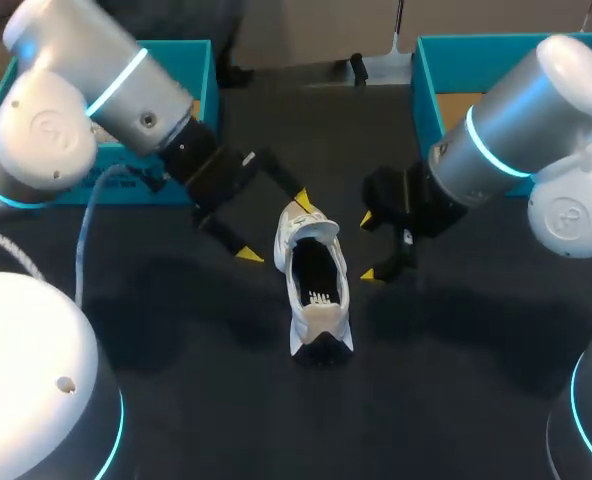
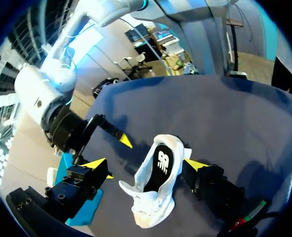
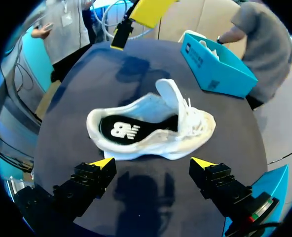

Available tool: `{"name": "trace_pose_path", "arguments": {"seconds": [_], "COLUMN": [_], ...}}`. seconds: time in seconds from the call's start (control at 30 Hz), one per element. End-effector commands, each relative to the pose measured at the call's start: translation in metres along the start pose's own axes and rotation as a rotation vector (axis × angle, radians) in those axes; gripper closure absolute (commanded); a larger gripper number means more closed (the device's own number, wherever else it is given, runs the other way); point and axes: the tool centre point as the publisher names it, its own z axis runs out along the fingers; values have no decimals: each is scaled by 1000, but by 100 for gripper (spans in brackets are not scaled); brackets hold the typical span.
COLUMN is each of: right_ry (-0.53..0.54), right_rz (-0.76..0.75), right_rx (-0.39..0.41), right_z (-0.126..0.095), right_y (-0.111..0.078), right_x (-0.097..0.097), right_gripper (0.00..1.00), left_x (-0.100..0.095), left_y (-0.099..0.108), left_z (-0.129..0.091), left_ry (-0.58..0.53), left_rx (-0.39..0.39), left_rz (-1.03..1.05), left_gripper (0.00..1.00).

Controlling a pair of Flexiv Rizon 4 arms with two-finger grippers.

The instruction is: Take the shoe out of the shoebox, open the shoe tongue, remove and reinsert the insole, then place the shoe into the shoebox

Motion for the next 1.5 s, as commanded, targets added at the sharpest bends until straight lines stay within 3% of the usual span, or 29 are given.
{"name": "trace_pose_path", "arguments": {"seconds": [0.03, 0.17, 0.37, 0.47, 0.67, 1.07, 1.1, 1.13, 1.37, 1.43, 1.47, 1.5], "right_ry": [11, 24, 49, 72, 78, 78, 78, 78, 78, 78, 78, 78], "right_rz": [17, -7, -44, -52, -16, -16, -16, -16, -16, -16, -16, -16], "right_rx": [16, 64, 76, 84, 113, 113, 113, 113, 113, 113, 113, 113], "right_z": [-40, -63, -92, -104, -122, -122, -122, -122, -122, -122, -122, -122], "right_y": [-21, -32, -47, -54, -59, -59, -59, -59, -59, -59, -59, -59], "right_x": [4, 2, 1, -3, -10, -10, -10, -10, -10, -10, -10, -10], "right_gripper": [0, 0, 0, 0, 0, 0, 0, 0, 0, 0, 0, 0], "left_x": [-17, -18, -14, -13, -16, -15, -14, -13, -5, -2, -1, 2], "left_y": [-5, -6, 2, 7, 12, 10, 7, 2, -7, -9, -11, -13], "left_z": [-11, -13, -11, -10, -10, -9, -6, -5, -3, -2, -1, 0], "left_ry": [246, 337, 472, 537, 582, 582, 572, 581, 657, 657, 652, 649], "left_rx": [-42, -26, -1, 51, 60, 60, 32, 52, -46, -76, -74, -87], "left_rz": [32, 68, 62, 103, 133, 140, 121, 128, 73, 60, 54, 44], "left_gripper": [0, 0, 0, 0, 0, 0, 0, 0, 0, 78, 100, 100]}}
